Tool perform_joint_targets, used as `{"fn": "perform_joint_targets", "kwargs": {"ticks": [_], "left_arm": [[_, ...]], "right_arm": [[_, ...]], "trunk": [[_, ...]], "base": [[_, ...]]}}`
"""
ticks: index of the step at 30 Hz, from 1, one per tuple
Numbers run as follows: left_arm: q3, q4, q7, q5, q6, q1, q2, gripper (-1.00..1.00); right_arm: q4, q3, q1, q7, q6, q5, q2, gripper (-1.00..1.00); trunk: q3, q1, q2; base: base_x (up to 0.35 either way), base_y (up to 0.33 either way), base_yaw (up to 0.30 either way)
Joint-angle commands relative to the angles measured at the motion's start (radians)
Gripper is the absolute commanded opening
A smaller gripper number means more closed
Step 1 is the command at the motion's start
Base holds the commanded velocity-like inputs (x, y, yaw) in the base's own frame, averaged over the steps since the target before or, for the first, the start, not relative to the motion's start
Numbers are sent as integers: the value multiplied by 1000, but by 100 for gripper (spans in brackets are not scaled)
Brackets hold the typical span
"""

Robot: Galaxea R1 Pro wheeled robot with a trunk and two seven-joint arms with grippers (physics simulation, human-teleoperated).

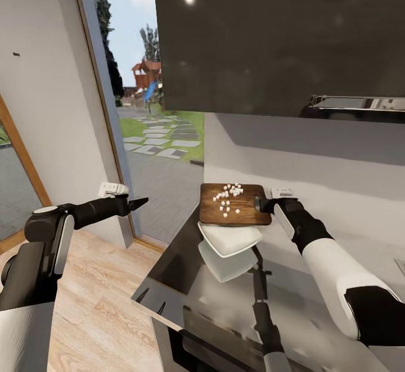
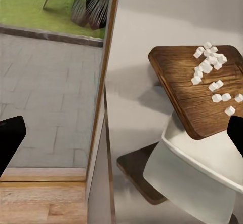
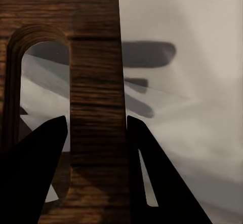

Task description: In the kitchen, take the Vidalia onion out of the sink, dice it on the chopping board with the paring knife, put the diced onion into the bowl on the countertop, then place both the paring knife and the chopping board into the sink.

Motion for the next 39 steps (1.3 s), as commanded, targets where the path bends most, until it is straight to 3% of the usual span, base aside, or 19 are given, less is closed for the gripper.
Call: {"fn": "perform_joint_targets", "kwargs": {"ticks": [1,27,39], "left_arm": [[1,0,-4,0,7,-1,0,100],[0,0,-4,0,7,-1,0,100],[0,0,-4,0,7,-1,0,100]], "right_arm": [[-1,7,-1,-8,3,-11,-1,-100],[3,7,2,-8,-4,-11,-2,-100],[19,7,5,-6,-63,-11,-2,-100]], "trunk": [[-1,0,-1],[-1,0,-1],[-1,0,-1]], "base": [[0,0,0],[0,0,0],[0,0,0]]}}
